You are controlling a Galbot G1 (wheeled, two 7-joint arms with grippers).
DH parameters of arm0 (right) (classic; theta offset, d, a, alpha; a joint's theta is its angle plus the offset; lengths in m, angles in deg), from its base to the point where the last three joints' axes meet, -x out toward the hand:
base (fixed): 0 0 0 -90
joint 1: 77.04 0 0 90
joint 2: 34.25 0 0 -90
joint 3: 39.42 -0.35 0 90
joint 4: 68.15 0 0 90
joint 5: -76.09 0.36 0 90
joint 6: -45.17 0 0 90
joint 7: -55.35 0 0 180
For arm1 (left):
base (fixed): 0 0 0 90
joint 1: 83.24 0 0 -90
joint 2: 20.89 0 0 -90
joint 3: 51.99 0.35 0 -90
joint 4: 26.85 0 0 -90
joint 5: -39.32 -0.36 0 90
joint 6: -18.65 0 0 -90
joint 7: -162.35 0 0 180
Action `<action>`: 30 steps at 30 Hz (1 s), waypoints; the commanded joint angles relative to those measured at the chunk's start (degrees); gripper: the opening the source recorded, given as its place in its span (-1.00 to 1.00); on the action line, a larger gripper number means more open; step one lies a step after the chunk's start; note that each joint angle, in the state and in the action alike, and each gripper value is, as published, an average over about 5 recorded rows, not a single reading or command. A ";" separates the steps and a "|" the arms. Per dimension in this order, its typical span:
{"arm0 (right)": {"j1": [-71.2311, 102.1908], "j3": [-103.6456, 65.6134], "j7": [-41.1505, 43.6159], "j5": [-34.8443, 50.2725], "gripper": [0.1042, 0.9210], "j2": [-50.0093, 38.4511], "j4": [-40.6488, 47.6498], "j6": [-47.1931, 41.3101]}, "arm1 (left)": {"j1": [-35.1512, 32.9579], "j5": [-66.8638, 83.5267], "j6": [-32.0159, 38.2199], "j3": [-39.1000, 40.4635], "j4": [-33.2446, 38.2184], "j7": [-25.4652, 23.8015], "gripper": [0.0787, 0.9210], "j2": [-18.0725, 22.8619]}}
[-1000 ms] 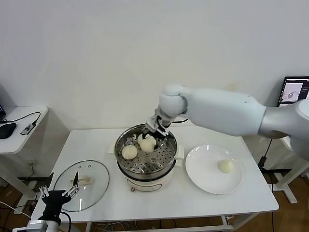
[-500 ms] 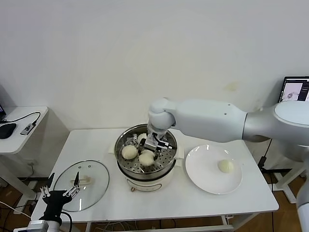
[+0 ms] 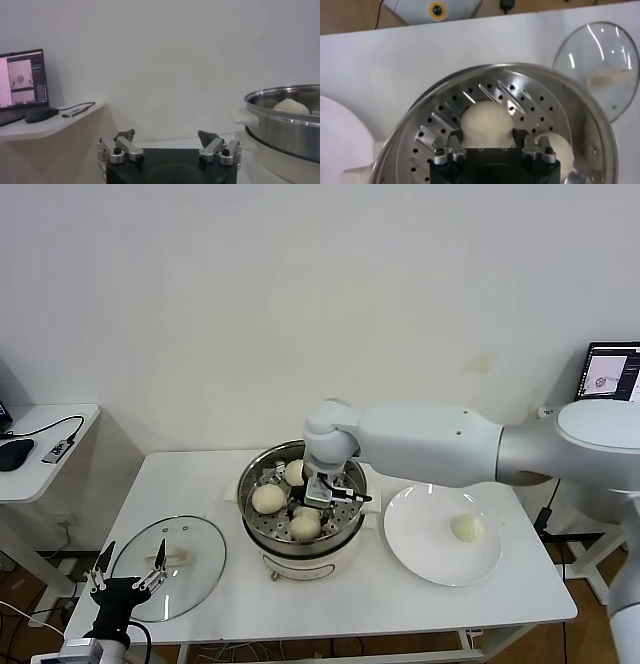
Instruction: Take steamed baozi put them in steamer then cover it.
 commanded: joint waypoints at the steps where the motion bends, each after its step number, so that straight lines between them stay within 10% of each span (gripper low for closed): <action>1: -0.04 -0.03 -0.70 -0.52 0.30 -0.09 -0.17 1.22 | -0.01 -0.03 -0.05 0.01 -0.02 -0.02 0.77 0.00; 9: -3.86 -2.48 -0.52 2.88 0.72 -3.46 0.58 -0.97 | 0.10 0.00 -0.05 -0.10 0.18 -0.02 0.77 -0.31; 22: -9.65 -3.47 1.91 14.98 0.76 -22.95 -4.43 -41.18 | 0.17 0.04 -0.06 -0.31 0.04 -0.07 0.77 -1.96; 30: -5.02 -3.04 0.97 14.86 0.76 -37.63 -11.15 -48.47 | 1.04 -0.08 -0.14 1.14 -0.54 -0.06 0.77 -2.38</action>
